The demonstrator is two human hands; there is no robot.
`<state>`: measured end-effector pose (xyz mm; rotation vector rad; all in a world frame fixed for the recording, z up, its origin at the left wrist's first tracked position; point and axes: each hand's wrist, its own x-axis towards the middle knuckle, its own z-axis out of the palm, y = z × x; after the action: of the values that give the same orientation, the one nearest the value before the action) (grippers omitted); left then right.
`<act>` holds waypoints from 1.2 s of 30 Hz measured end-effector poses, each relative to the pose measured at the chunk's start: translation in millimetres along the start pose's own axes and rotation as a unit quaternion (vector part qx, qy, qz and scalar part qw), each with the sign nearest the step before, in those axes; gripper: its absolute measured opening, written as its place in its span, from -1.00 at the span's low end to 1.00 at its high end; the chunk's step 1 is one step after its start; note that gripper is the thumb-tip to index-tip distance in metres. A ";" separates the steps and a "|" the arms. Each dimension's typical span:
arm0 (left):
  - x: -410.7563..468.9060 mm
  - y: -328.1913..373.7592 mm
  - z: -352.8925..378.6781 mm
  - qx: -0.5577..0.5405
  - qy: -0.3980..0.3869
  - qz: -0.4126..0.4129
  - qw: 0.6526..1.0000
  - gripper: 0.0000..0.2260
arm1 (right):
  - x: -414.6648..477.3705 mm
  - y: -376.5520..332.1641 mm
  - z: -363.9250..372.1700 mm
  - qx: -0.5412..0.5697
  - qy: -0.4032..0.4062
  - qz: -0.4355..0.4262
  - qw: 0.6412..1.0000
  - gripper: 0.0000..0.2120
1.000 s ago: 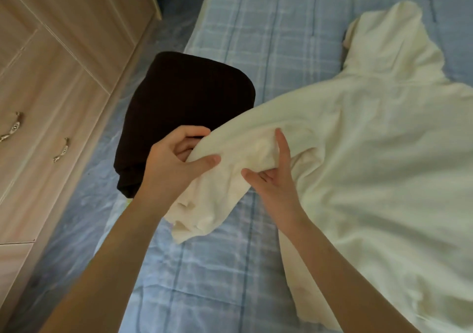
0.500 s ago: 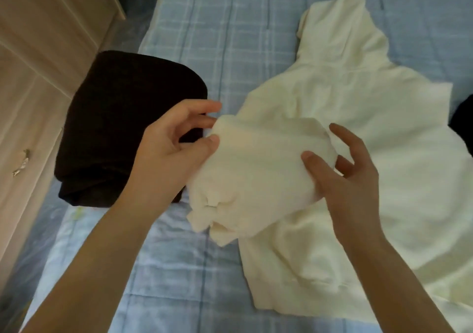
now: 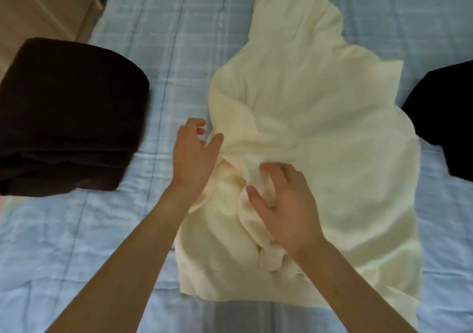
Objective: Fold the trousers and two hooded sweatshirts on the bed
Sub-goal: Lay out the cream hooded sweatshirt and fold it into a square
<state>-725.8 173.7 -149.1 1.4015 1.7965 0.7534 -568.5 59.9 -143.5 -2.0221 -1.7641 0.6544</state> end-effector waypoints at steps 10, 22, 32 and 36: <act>32.9 64.2 25.4 -0.128 0.000 0.054 0.990 -0.65 | 32.4 42.9 -49.7 0.304 -0.026 0.089 0.948 -0.70; 34.9 47.4 89.2 0.100 -0.055 0.243 0.963 -0.63 | 64.5 143.8 -99.7 0.192 0.010 0.192 0.962 -0.56; 45.6 6.3 88.4 0.262 -0.025 0.234 0.936 -0.55 | 49.8 143.2 -69.0 -0.145 0.039 -0.097 0.984 -0.46; 52.6 -0.6 80.2 0.174 0.000 0.025 0.984 -0.53 | 48.6 143.5 -33.8 -0.174 -0.070 -0.105 0.977 -0.45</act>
<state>-667.6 225.7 -204.8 1.6741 1.9666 0.4791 -427.3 88.3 -201.4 -1.9999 -2.2740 0.4566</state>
